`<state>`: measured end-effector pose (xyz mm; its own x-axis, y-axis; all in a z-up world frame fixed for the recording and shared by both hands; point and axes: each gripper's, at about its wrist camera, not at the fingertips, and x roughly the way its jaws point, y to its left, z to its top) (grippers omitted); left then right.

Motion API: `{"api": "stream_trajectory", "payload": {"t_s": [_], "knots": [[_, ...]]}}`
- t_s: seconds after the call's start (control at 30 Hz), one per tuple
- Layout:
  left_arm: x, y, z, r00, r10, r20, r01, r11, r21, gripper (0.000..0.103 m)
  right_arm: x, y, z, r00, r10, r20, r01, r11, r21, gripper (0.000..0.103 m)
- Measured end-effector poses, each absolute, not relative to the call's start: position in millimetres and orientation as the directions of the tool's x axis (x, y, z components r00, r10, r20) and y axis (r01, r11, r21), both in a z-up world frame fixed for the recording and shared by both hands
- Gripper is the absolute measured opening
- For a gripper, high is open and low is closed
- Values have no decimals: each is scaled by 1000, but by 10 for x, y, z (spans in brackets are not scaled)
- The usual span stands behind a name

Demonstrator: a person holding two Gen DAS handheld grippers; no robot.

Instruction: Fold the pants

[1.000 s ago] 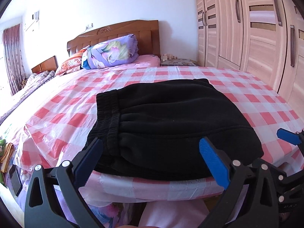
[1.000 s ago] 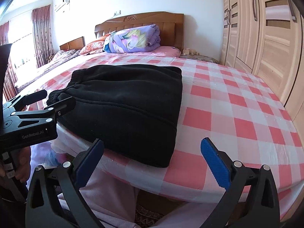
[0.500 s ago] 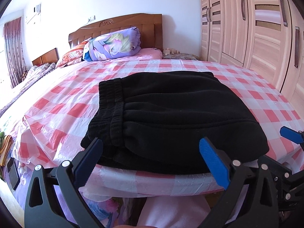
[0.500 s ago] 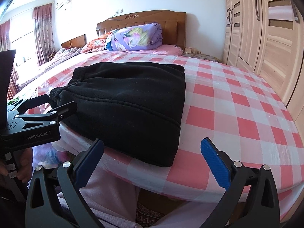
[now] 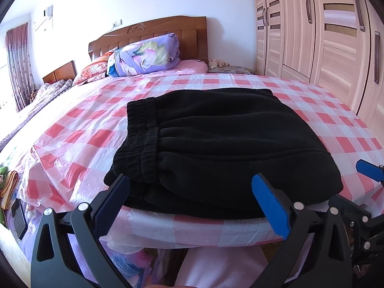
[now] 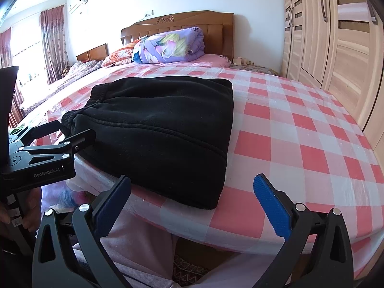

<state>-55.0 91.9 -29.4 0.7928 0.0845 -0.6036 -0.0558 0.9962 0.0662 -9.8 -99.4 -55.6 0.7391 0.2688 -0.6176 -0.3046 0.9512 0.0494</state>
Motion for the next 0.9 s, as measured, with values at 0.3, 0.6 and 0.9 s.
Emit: {"api": "stream_trajectory", "payload": {"t_s": [0.3, 0.6, 0.9], "knots": [[-526, 926, -322, 781, 75, -620, -52, 997, 55, 101, -96, -1005, -566, 737, 272, -619, -302, 951, 58, 99], [-514, 963, -348, 769, 78, -635, -65, 997, 44, 101, -95, -1010, -565, 736, 273, -620, -301, 952, 61, 99], [-513, 955, -351, 767, 87, -636, -67, 996, 56, 101, -94, -1022, -561, 737, 276, -618, -303, 951, 63, 99]]}}
